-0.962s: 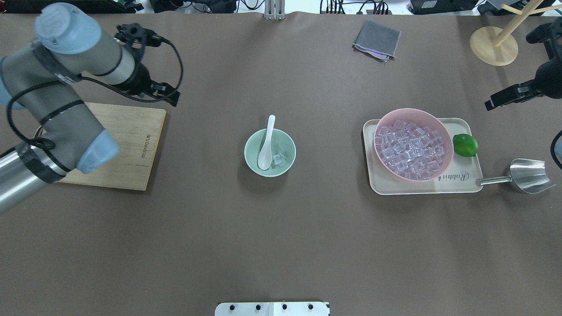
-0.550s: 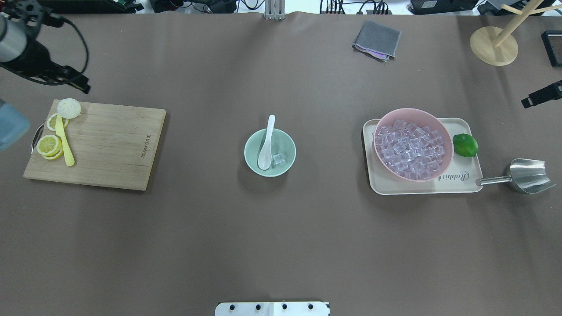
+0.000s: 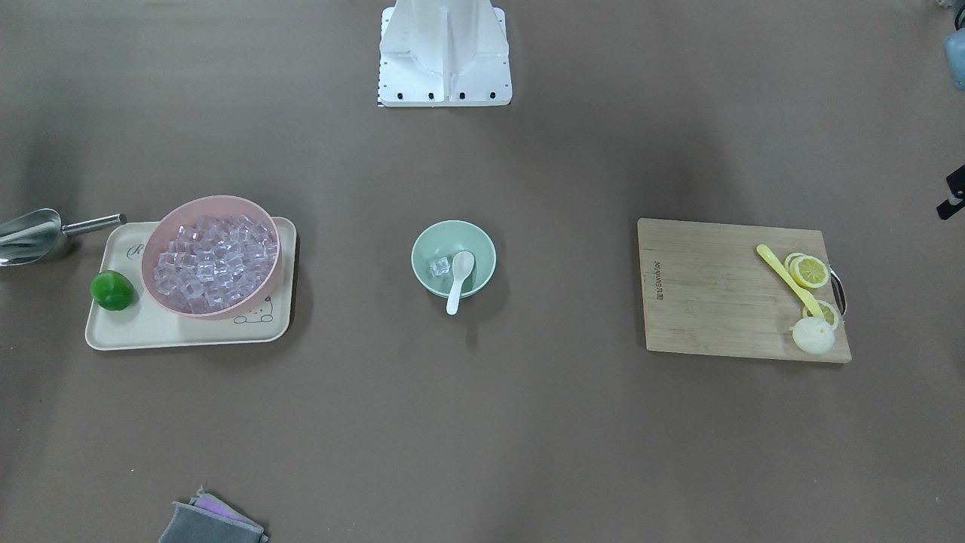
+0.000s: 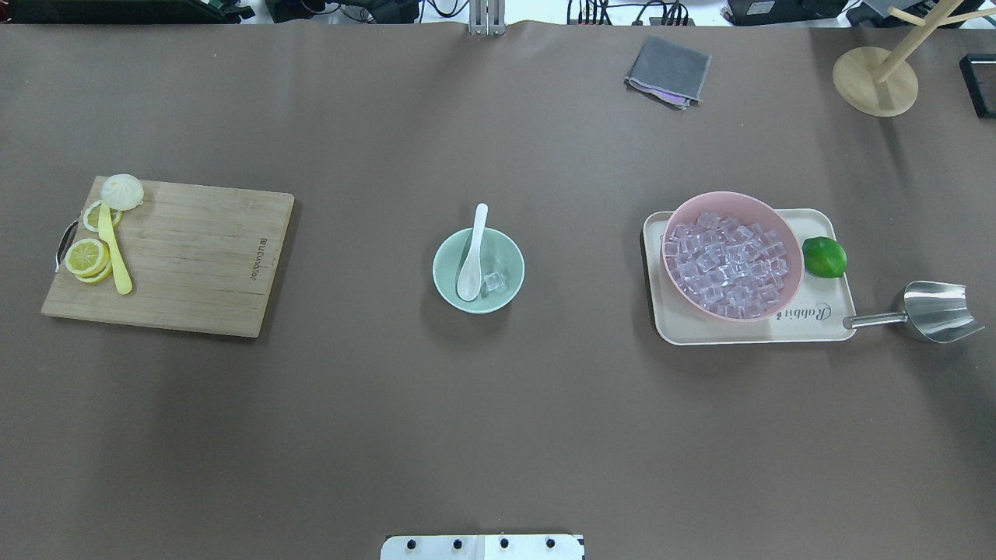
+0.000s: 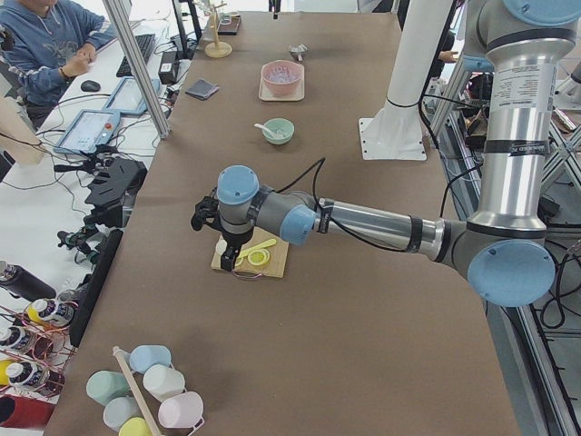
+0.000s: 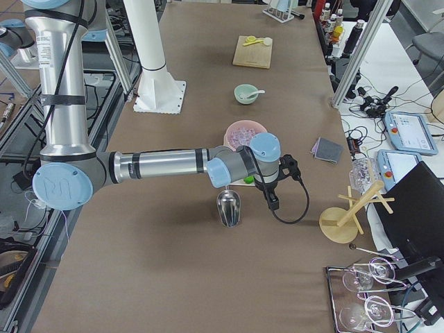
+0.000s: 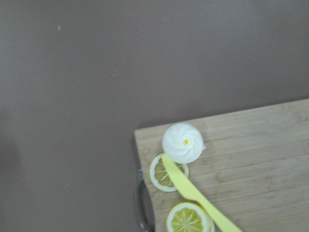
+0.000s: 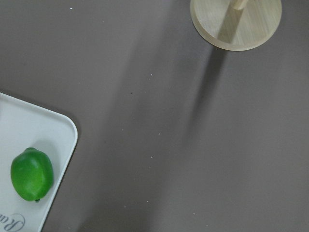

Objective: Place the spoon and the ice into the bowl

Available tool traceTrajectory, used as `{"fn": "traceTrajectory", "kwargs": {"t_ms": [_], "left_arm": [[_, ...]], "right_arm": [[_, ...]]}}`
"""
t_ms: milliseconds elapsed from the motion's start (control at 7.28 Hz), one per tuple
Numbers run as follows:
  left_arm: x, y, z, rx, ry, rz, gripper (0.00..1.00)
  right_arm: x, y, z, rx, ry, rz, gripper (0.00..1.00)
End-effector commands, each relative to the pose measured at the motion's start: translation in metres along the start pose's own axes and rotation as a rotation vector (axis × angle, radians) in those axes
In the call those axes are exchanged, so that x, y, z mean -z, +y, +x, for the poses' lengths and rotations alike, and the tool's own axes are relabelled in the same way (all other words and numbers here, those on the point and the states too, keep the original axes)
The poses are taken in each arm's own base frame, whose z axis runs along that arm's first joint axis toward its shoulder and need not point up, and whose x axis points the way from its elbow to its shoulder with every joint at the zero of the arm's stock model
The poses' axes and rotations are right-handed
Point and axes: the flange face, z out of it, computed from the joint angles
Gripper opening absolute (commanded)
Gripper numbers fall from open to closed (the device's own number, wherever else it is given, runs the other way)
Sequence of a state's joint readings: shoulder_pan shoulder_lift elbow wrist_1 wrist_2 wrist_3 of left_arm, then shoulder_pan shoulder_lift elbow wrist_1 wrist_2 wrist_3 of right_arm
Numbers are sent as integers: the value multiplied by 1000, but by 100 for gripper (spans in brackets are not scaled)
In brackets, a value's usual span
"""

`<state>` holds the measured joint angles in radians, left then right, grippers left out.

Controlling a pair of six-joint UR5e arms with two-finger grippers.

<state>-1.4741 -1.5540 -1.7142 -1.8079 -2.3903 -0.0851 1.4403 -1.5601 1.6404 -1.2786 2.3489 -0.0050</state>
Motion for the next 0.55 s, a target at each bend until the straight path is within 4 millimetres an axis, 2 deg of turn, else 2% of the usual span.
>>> {"fn": "traceTrajectory", "kwargs": {"t_ms": [0,275,412], "left_arm": [[-9,29,-40,69,-11,-32,98],[-21,33,-52,87,-4,-51,98],[-18,26,-47,74,-3,-41,98]], "right_arm": [[0,17,32,18,14,-8,100],[1,19,36,14,19,-10,100],[-1,21,39,8,23,-16,100]]}}
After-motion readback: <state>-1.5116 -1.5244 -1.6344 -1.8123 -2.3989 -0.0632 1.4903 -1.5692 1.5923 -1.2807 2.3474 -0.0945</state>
